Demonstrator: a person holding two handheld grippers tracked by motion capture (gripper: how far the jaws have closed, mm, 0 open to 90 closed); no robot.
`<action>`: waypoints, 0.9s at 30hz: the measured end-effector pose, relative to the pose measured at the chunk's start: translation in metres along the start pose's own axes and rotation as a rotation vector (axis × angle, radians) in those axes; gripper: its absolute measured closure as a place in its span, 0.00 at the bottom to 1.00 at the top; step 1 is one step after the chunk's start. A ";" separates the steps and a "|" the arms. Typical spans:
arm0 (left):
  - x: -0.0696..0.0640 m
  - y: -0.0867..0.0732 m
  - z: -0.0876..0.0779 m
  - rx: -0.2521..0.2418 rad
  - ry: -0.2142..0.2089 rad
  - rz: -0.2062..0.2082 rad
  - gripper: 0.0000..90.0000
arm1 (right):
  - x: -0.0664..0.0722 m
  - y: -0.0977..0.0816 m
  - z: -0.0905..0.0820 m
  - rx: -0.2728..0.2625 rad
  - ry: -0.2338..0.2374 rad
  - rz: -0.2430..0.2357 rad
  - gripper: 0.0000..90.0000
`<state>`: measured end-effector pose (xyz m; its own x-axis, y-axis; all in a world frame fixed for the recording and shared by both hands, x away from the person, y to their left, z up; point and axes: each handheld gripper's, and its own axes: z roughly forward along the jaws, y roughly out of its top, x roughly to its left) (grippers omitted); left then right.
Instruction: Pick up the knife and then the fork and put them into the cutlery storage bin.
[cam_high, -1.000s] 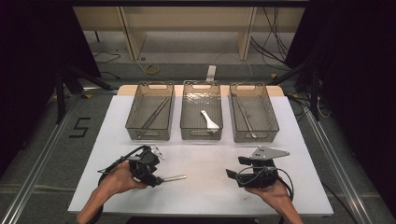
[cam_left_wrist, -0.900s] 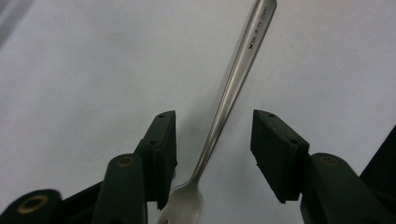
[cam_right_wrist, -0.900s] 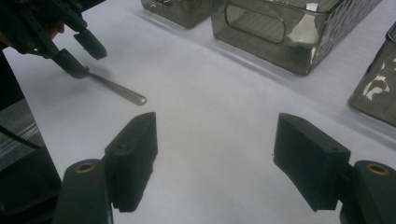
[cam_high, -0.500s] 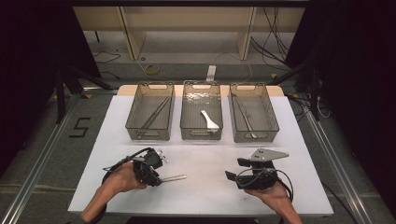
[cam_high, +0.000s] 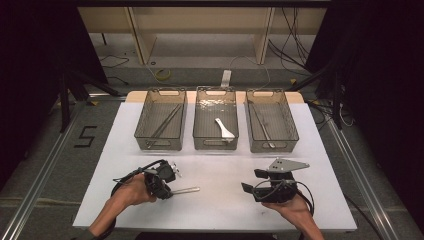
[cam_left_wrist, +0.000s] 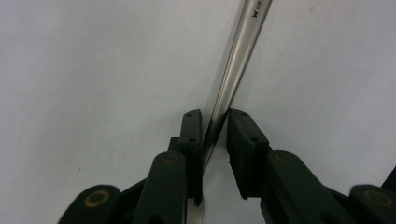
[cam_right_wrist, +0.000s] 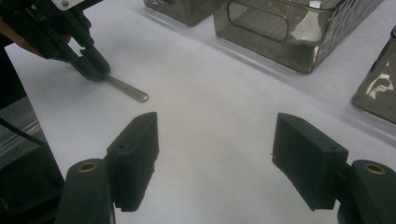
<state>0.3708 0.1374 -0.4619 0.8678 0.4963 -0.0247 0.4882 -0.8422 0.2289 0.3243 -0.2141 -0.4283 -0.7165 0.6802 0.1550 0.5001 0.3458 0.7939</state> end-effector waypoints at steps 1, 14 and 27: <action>0.000 0.000 0.000 -0.002 0.000 0.000 0.85 | 0.000 0.000 0.000 0.001 -0.002 0.001 0.36; 0.003 -0.002 0.000 -0.033 -0.026 0.008 0.94 | 0.000 0.001 -0.001 0.000 0.001 -0.001 0.36; -0.005 0.004 -0.017 -0.087 -0.078 -0.004 0.94 | 0.008 0.005 0.003 -0.009 0.021 -0.030 0.37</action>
<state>0.3667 0.1353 -0.4443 0.8721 0.4788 -0.1005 0.4846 -0.8172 0.3119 0.3220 -0.2053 -0.4248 -0.7411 0.6559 0.1429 0.4739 0.3603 0.8035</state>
